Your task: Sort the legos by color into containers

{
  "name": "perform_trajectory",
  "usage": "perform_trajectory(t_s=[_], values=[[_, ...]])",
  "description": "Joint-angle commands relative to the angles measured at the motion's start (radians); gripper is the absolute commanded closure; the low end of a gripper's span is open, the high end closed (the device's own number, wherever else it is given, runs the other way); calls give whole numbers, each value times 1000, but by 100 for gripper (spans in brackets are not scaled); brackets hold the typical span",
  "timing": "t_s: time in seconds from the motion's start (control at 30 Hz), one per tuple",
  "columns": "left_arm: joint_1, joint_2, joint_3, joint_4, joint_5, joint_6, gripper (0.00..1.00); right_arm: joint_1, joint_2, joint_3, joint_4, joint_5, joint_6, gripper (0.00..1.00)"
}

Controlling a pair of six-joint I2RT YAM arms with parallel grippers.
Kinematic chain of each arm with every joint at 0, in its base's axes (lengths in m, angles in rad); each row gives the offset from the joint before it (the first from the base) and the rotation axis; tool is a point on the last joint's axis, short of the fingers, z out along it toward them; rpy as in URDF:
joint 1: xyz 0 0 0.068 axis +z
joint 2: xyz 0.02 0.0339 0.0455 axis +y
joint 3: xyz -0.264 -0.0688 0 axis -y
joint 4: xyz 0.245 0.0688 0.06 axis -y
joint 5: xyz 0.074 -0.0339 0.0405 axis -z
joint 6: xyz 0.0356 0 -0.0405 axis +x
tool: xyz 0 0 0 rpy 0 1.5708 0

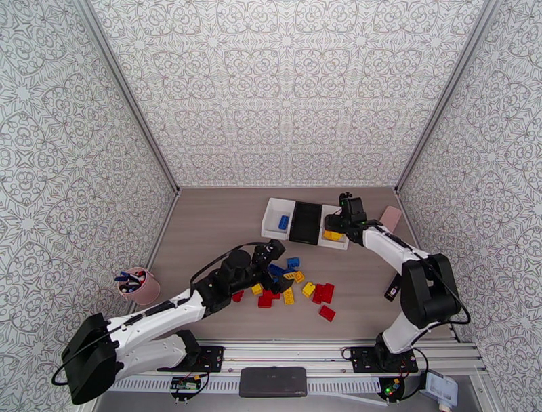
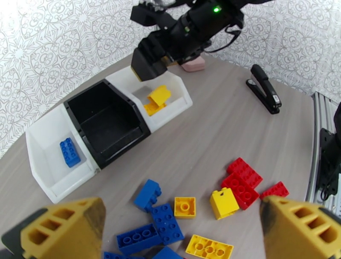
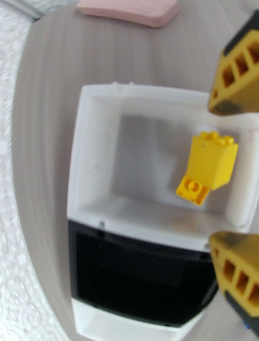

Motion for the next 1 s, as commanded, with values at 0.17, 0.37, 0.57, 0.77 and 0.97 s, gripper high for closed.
perform_trajectory(t_s=[0.17,0.37,0.57,0.77,0.97], values=[[9,-94,38,-285,-266,-104,0,12,-271,-194,85,-393,-213,6],[70,-122,59,-585,-383,-327,1,94,-430,-267,44,-581,-347,2],[163,-78,76,-782,-308,-450,3,262,-495,-251,-64,-583,-506,1],[238,12,88,-870,-219,-496,7,386,-435,-163,-176,-588,-578,0],[275,103,88,-884,-161,-501,17,430,-387,-146,-156,-580,-589,0]])
